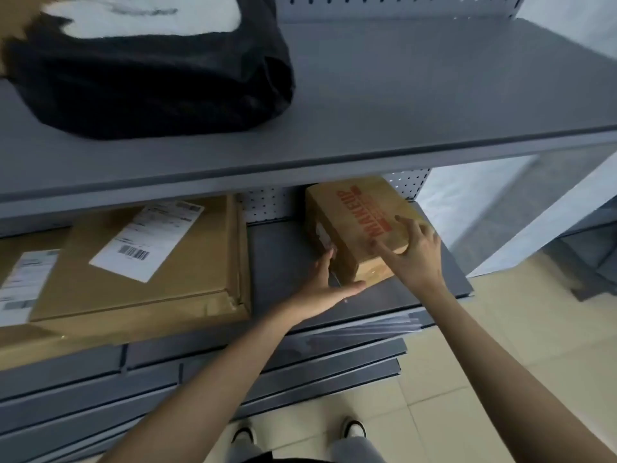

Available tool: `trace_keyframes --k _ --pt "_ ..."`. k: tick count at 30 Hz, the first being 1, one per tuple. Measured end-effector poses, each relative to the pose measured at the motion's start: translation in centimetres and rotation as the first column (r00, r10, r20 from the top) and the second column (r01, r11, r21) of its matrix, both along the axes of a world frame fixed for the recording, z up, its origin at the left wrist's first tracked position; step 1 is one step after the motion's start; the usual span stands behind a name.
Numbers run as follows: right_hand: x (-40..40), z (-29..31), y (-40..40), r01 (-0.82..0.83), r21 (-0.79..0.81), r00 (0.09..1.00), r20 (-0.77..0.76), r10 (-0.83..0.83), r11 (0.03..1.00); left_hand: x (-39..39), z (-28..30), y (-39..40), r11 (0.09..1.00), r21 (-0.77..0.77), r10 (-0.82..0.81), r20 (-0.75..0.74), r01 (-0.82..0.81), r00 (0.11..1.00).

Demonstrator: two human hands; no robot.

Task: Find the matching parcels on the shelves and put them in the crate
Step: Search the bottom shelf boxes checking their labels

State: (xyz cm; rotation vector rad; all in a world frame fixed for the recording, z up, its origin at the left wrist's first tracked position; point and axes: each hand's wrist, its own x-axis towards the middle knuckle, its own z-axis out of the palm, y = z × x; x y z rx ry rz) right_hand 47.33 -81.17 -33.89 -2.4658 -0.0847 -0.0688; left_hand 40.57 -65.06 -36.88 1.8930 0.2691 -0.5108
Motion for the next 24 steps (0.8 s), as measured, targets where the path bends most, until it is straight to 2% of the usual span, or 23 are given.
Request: trace_keyframes --k 1,3,6,11,16,18,20,22,24 --pt "1.0 -0.1 -1.1 0.011 -0.043 1.000 -0.025 -0.012 0.999 0.9 -0.4 -1.1 0.992 -0.088 0.090 -0.031 -0.092 0.995" --pt "3.3 -0.6 -3.3 0.004 -0.096 0.994 -0.107 -0.014 0.995 2.8 -0.9 -2.6 0.921 -0.238 0.292 -0.105 -0.309 0.951" --pt "6.5 -1.4 -5.0 -0.055 -0.062 0.967 -0.253 0.038 0.997 5.1 -1.2 -3.7 0.784 -0.282 0.507 -0.222 -0.553 0.833" --pt "9.2 -2.8 -5.1 -0.142 0.155 0.905 -0.380 0.192 0.978 6.5 -0.8 -5.1 0.768 -0.268 0.524 -0.258 -0.581 0.812" --pt "8.4 -3.9 -5.5 -0.118 0.250 0.916 -0.346 0.203 0.961 5.1 -0.2 -4.8 0.771 -0.231 0.550 -0.231 -0.594 0.803" --pt "7.7 -4.1 -5.8 -0.077 0.310 0.920 -0.344 0.188 0.948 4.1 0.1 -4.5 0.759 -0.239 0.581 -0.173 -0.606 0.795" --pt "6.7 -3.9 -5.9 0.023 0.437 0.904 -0.394 0.168 0.899 3.2 0.8 -4.1 0.762 -0.258 0.614 -0.001 -0.593 0.789" --pt "5.3 -3.9 -5.6 0.150 0.590 0.863 -0.470 0.186 0.794 2.2 1.6 -3.4 0.790 -0.234 0.609 0.199 -0.566 0.768" --pt "3.5 -3.8 -5.1 0.227 0.690 0.836 -0.500 0.227 0.687 1.0 2.6 -2.5 0.827 -0.193 0.562 0.313 -0.528 0.765"
